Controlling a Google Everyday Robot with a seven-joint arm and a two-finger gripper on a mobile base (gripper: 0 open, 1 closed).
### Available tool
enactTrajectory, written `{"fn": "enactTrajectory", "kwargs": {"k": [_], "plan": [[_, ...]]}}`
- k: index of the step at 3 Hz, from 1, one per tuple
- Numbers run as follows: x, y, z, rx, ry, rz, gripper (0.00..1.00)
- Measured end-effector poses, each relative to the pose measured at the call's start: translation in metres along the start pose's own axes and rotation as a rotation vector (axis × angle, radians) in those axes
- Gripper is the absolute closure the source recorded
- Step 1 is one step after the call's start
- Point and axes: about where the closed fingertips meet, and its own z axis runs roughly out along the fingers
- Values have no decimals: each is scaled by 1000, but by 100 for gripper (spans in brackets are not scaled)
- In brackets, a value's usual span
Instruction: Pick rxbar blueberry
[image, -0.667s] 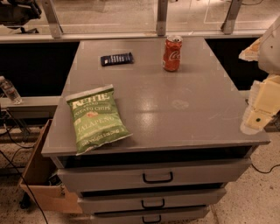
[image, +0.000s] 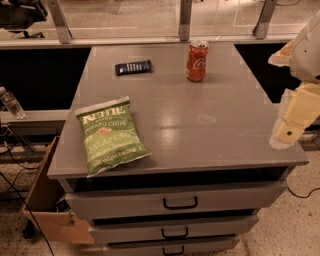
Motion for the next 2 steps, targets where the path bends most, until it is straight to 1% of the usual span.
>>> {"fn": "enactTrajectory", "kwargs": {"k": [1,2], "plan": [[-45,-26,13,35,-55,-54,0],[-111,-54,27,64,-118,-112,0]]}}
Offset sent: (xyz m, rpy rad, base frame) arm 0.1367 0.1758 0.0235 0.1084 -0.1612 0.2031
